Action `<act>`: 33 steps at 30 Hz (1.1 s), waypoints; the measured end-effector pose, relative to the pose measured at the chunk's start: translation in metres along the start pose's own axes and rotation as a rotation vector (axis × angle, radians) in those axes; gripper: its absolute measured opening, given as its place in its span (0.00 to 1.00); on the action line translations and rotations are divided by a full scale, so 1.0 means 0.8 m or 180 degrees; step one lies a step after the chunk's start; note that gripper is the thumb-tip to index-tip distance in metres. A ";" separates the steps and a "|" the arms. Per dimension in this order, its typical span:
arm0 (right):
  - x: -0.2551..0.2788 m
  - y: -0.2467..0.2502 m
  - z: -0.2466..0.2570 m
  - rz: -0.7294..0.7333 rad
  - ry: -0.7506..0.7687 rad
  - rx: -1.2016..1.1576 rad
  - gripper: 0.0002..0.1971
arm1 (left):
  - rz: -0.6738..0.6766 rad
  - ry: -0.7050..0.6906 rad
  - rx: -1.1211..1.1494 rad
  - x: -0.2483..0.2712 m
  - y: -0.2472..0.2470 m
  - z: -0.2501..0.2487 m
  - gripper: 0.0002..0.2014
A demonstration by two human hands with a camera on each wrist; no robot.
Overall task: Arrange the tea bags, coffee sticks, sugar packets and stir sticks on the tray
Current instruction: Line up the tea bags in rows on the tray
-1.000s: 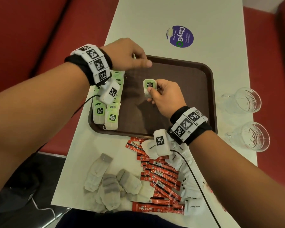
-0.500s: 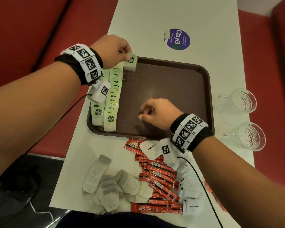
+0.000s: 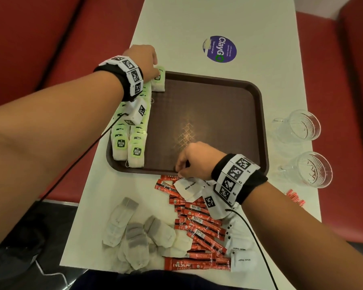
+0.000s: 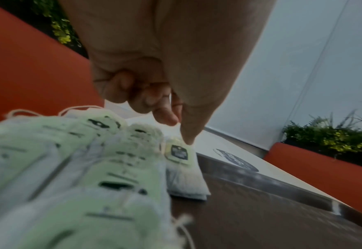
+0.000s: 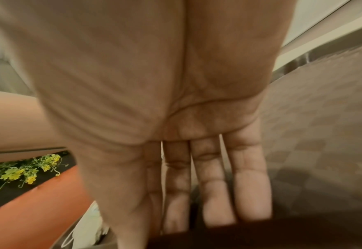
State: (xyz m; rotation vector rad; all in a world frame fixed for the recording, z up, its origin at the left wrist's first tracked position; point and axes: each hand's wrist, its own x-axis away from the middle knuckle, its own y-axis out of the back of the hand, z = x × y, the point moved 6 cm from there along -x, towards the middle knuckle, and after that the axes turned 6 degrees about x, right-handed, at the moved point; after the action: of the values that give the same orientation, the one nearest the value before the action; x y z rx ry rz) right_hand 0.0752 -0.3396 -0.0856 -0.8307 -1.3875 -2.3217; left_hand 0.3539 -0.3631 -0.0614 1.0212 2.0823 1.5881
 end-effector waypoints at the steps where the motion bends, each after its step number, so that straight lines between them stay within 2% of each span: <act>1: 0.001 0.000 0.000 -0.0006 -0.0002 -0.0008 0.06 | 0.0099 -0.0048 -0.0085 0.000 -0.004 -0.007 0.13; 5: 0.004 0.000 0.002 -0.0010 -0.0033 -0.0017 0.06 | 0.0692 -0.0235 -0.0588 0.006 -0.032 -0.025 0.20; 9: 0.008 -0.001 0.004 -0.0050 -0.0111 0.0016 0.07 | 0.0754 -0.0301 -0.0632 0.010 -0.033 -0.029 0.20; 12: 0.012 -0.001 0.010 -0.0127 -0.0150 0.0082 0.08 | 0.0604 -0.0368 -0.0341 0.034 -0.007 -0.033 0.20; 15: 0.019 -0.001 0.025 -0.0268 -0.0036 0.0190 0.13 | 0.0493 -0.0582 0.0101 0.088 0.020 -0.035 0.16; 19: 0.031 -0.010 0.060 -0.0525 0.0347 0.0270 0.14 | 0.0863 -0.0893 0.0399 0.192 0.022 -0.021 0.09; 23: 0.048 -0.040 0.091 -0.0097 0.0736 0.0326 0.16 | 0.1273 -0.0973 0.0601 0.289 -0.007 0.016 0.06; 27: 0.067 -0.078 0.111 0.0289 0.0858 0.0444 0.18 | 0.1785 -0.1177 0.0471 0.362 -0.046 0.043 0.09; 33: 0.074 -0.103 0.116 0.0439 0.0923 0.1244 0.25 | 0.2038 -0.1314 0.0023 0.407 -0.080 0.061 0.21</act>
State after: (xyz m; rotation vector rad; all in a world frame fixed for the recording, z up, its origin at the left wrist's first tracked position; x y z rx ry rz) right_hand 0.0143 -0.2172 -0.0724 -0.4378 -1.5255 -1.8876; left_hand 0.1388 -0.1068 -0.0849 1.9638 1.5596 1.4398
